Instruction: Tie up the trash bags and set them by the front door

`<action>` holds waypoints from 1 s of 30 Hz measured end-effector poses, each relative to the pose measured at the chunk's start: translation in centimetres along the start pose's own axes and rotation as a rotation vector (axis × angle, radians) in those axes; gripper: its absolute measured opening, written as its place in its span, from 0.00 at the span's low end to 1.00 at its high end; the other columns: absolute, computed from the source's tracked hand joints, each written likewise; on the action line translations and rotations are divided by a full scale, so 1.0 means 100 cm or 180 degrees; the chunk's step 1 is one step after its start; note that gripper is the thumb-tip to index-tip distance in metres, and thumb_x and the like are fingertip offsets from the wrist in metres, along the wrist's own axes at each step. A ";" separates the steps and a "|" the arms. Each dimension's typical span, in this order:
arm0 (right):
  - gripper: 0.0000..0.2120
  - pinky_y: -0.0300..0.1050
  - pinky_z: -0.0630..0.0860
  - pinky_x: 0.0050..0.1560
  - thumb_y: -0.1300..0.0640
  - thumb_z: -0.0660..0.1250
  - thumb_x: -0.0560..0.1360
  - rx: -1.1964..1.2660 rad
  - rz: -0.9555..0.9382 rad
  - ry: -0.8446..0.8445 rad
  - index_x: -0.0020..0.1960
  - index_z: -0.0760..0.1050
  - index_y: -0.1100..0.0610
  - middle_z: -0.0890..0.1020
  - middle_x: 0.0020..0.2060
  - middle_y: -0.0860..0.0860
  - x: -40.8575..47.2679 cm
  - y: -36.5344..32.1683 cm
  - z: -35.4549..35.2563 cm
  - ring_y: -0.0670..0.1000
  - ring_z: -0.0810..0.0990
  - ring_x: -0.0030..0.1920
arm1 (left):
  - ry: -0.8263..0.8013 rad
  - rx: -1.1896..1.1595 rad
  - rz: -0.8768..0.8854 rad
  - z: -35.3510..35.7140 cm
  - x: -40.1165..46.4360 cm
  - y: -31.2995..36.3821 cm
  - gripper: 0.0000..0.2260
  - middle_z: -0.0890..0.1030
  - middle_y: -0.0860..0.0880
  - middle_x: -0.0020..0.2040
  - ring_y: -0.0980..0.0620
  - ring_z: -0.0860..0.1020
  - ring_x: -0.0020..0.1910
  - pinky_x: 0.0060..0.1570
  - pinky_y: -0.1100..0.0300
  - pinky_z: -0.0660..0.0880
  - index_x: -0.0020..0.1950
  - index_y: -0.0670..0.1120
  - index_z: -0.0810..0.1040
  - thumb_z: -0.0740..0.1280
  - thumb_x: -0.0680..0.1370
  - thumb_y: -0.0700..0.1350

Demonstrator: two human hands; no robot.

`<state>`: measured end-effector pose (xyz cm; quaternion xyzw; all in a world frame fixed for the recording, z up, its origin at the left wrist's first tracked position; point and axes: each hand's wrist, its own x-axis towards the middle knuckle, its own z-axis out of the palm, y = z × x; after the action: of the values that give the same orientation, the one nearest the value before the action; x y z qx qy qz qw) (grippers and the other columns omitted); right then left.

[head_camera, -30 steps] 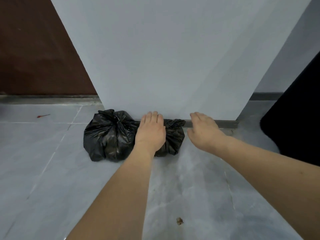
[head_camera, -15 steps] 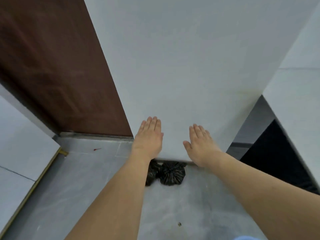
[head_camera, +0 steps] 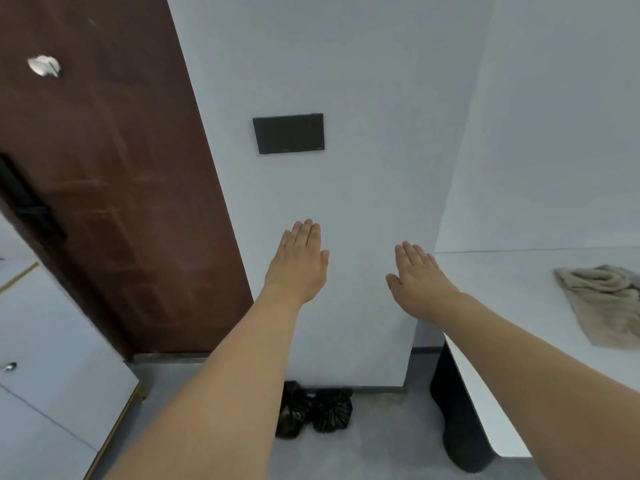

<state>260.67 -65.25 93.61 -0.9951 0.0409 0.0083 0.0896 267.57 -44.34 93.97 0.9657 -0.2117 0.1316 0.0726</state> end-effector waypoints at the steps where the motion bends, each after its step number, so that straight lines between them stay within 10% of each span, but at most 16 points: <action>1: 0.30 0.50 0.41 0.77 0.50 0.46 0.83 0.0023 0.0005 0.0056 0.78 0.41 0.62 0.44 0.79 0.57 -0.004 0.001 -0.006 0.55 0.41 0.78 | 0.0020 -0.0021 -0.0017 -0.007 0.002 0.002 0.26 0.48 0.44 0.80 0.47 0.45 0.78 0.76 0.52 0.42 0.79 0.40 0.47 0.47 0.84 0.50; 14: 0.29 0.49 0.42 0.76 0.52 0.49 0.83 0.0341 0.0518 0.0459 0.78 0.43 0.62 0.46 0.79 0.57 -0.056 0.050 -0.054 0.55 0.43 0.78 | -0.0223 -0.0028 0.0485 -0.026 0.032 0.072 0.25 0.50 0.44 0.80 0.46 0.46 0.78 0.76 0.52 0.42 0.78 0.40 0.49 0.47 0.84 0.50; 30: 0.29 0.51 0.43 0.77 0.50 0.47 0.82 0.0155 0.1585 0.0553 0.78 0.45 0.63 0.47 0.79 0.57 -0.291 0.318 -0.069 0.56 0.44 0.78 | -0.0246 -0.0283 0.1418 -0.003 -0.034 0.402 0.25 0.50 0.43 0.79 0.46 0.46 0.78 0.76 0.51 0.43 0.78 0.39 0.49 0.47 0.84 0.50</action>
<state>229.11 -95.39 95.46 -0.9489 0.2922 -0.0563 0.1049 247.31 -79.13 96.73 0.8953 -0.4279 0.0978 0.0761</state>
